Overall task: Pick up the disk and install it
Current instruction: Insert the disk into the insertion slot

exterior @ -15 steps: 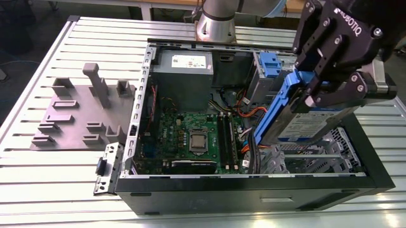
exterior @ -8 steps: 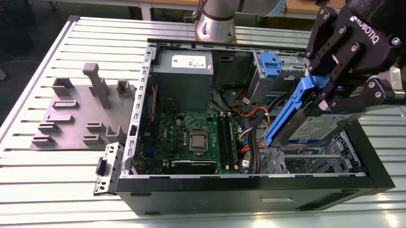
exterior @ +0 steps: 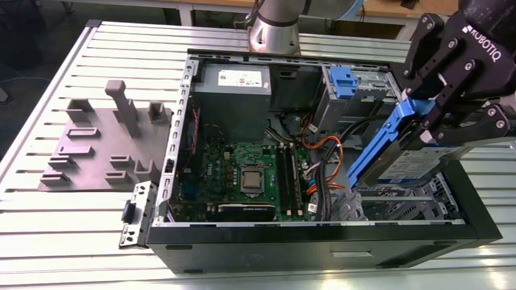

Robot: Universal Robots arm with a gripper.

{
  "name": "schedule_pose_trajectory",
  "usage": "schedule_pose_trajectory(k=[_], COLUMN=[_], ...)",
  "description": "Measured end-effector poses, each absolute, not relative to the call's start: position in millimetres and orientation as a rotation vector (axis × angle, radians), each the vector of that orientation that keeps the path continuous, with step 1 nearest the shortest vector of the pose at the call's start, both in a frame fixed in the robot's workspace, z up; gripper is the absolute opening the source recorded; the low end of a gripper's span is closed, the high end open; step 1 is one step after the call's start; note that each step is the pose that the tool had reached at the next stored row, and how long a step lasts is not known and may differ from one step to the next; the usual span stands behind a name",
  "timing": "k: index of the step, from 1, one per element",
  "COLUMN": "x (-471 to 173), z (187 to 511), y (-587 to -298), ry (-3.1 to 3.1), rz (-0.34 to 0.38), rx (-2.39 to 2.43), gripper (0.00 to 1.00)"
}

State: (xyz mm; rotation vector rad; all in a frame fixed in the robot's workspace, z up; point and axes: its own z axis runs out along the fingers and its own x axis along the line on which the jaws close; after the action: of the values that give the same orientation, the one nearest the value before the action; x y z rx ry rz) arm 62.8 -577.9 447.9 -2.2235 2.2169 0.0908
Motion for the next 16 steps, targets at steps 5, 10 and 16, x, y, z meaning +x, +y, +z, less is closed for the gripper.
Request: schedule_pose_trajectory(k=[5,10,16], x=[68.2,68.5,68.6], z=[447.1,447.0,447.0], y=[-577.9,-577.9,-577.9], ry=[2.217,2.217,2.217], rz=[0.09,0.09,0.09], rx=[-2.224,-2.224,-2.224], gripper=[0.37,0.37,0.37])
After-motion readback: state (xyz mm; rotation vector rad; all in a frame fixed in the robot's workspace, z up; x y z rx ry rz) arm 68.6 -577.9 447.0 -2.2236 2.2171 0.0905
